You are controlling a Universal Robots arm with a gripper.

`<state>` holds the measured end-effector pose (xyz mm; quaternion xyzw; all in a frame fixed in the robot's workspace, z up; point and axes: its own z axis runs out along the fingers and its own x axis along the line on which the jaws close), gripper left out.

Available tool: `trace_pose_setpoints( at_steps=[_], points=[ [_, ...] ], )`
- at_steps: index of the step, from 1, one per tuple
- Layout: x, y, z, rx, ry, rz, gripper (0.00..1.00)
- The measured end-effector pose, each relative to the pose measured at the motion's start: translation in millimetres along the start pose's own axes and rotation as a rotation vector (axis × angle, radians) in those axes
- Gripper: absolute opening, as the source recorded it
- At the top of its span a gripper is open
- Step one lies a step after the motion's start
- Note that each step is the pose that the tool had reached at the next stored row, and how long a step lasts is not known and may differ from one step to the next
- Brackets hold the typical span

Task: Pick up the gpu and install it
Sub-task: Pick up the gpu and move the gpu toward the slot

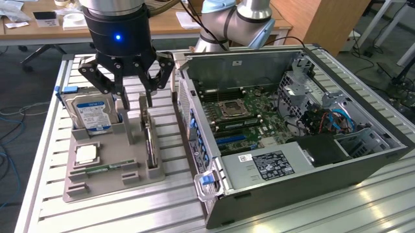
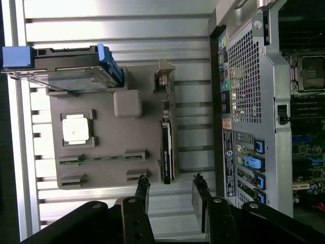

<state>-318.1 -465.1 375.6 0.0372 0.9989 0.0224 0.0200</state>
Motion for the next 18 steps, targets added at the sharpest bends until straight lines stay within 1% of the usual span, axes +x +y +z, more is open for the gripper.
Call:
trace_pose_setpoints(
  at_steps=[14, 18],
  points=[
    [0.1, -0.1, 2.6, 0.0, 0.0, 0.0, 0.47],
    [0.2, -0.2, 5.4, 0.0, 0.0, 0.0, 0.47]
  ],
)
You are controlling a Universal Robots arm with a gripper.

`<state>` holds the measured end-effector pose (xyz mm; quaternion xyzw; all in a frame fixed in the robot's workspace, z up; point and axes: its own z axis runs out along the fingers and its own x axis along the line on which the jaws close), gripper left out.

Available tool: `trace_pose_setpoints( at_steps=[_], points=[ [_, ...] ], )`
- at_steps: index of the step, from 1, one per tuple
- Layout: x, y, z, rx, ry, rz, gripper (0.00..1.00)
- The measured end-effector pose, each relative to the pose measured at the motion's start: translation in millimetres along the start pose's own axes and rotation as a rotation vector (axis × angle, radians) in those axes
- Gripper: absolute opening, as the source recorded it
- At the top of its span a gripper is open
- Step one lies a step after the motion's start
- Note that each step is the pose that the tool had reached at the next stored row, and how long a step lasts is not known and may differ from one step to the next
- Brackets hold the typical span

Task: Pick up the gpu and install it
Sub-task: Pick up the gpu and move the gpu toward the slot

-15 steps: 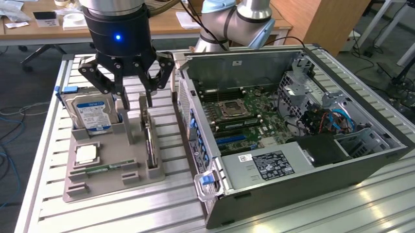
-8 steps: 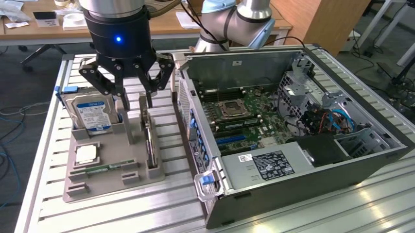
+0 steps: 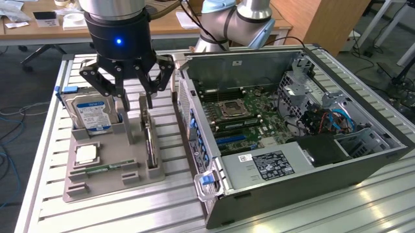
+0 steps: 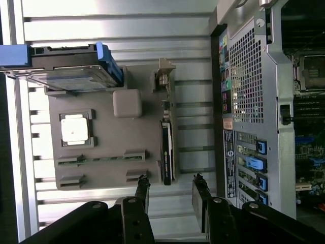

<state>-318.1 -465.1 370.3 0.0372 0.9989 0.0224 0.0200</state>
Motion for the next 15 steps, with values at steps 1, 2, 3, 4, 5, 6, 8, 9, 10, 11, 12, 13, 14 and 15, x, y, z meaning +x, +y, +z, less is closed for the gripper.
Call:
trace_pose_setpoints(
  at_steps=[1, 2, 3, 4, 5, 6, 8, 9, 10, 11, 12, 13, 14, 15],
  points=[
    [0.0, 0.0, 0.6, 0.0, 0.0001, 0.0, 0.47],
    [0.0, 0.0, 1.1, 0.0001, 0.0001, 0.0, 0.47],
    [0.1, -0.1, 1.4, 0.0001, 0.0001, 0.0, 0.47],
    [0.1, -0.1, 2.1, -0.0001, 0.0, 0.0, 0.47],
    [0.1, -0.2, 3.3, -0.0002, -0.0002, 0.0, 0.47],
    [0.2, -0.2, 4.7, 0.0, 0.0, 0.0, 0.47],
    [0.3, -0.4, 7.7, 0.0, 0.0, 0.0, 0.47],
    [0.4, -0.4, 9.3, 0.0, 0.0, 0.0, 0.47],
    [0.4, -0.5, 10.8, 0.0, 0.0, 0.0, 0.47],
    [0.4, -0.6, 12.0, 0.0, 0.0, 0.0, 0.47],
    [0.5, -0.6, 12.9, 0.0001, 0.0, 0.0, 0.47],
    [0.5, -0.6, 13.5, 0.0, 0.0, 0.0, 0.47],
    [0.5, -0.6, 13.9, 0.0001, 0.0001, 0.0, 0.47],
    [0.5, -0.7, 14.3, 0.0, 0.0001, 0.0, 0.47]
  ],
)
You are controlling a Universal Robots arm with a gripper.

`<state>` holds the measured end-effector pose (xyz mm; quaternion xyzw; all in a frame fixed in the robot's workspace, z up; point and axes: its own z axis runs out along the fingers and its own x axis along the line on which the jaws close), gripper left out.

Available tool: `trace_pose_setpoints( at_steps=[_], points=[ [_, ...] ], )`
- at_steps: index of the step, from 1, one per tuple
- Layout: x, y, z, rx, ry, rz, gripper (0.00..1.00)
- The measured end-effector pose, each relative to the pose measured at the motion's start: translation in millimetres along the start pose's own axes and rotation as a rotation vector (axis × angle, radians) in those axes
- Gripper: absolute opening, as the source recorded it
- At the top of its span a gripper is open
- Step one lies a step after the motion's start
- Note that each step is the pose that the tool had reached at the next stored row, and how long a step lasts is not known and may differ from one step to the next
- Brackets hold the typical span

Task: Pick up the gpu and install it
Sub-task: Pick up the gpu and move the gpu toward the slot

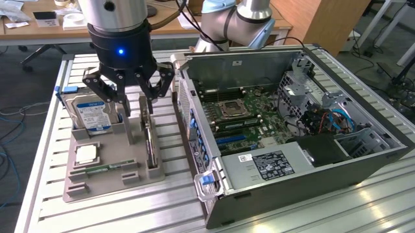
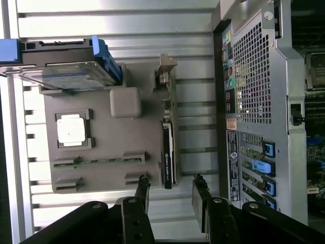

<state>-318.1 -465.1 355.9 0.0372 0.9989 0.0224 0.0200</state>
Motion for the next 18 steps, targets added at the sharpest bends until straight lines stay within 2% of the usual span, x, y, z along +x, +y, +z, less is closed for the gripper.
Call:
trace_pose_setpoints(
  at_steps=[18],
  points=[
    [0.1, -0.2, 2.8, 0.0, 0.0, 0.0, 0.47]
  ],
)
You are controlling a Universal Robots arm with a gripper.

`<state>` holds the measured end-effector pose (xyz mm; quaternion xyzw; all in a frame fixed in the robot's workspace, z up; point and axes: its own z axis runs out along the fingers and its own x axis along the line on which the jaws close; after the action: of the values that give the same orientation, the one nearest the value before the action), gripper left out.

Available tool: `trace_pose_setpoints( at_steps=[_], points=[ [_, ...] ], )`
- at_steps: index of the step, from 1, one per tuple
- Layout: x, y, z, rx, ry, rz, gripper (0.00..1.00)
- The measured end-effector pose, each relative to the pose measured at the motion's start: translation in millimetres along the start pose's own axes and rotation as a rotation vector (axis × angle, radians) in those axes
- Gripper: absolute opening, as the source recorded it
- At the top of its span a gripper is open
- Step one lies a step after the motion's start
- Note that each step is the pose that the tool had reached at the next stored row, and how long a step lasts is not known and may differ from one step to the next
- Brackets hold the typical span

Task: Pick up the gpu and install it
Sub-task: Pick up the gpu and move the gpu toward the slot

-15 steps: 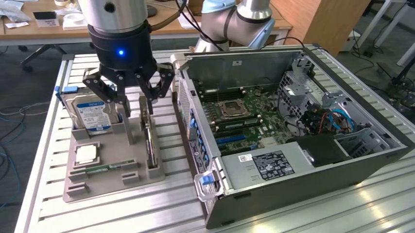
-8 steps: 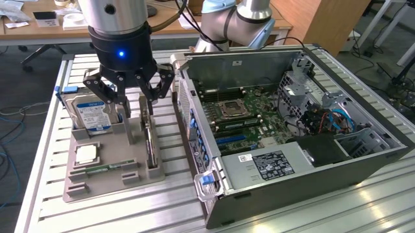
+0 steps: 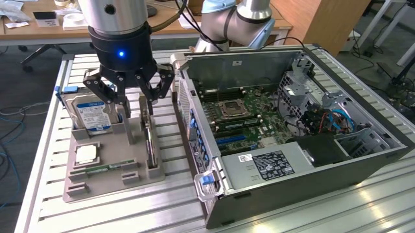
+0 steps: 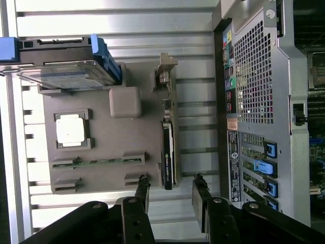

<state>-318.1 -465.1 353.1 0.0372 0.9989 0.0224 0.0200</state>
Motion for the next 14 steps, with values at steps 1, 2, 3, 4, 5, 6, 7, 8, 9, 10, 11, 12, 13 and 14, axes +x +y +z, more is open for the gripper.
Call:
trace_pose_setpoints(
  at_steps=[1, 2, 3, 4, 5, 6, 7, 8, 9, 10, 11, 12, 13, 14],
  points=[
    [0.0, 0.0, 0.0, 0.0001, 0.0, 0.0, 0.47],
    [0.0, 0.0, 0.5, -0.0002, -0.0002, 0.0, 0.47],
    [0.0, 0.0, 1.2, -0.0003, -0.0003, 0.0, 0.47],
    [0.1, -0.1, 2.1, -0.0002, -0.0002, 0.0, 0.47],
    [0.1, -0.1, 3.1, 0.0, -0.0001, 0.0, 0.47],
    [0.2, -0.2, 4.2, 0.0, 0.0, 0.0, 0.47],
    [0.2, -0.3, 5.5, -0.0001, -0.0001, 0.0, 0.47],
    [0.3, -0.3, 6.8, 0.0, 0.0, 0.0, 0.47],
    [0.3, -0.4, 8.1, 0.0, 0.0, 0.0, 0.47],
    [0.3, -0.4, 9.5, 0.0, 0.0, 0.0, 0.47],
    [0.4, -0.5, 10.7, -0.0001, -0.0001, 0.0, 0.47],
    [0.5, -0.6, 12.1, 0.0, 0.0, 0.0, 0.47],
    [0.5, -0.6, 13.3, 0.0, -0.0001, 0.0, 0.47],
    [0.6, -0.6, 14.4, -0.0001, -0.0001, 0.0, 0.47]
  ],
)
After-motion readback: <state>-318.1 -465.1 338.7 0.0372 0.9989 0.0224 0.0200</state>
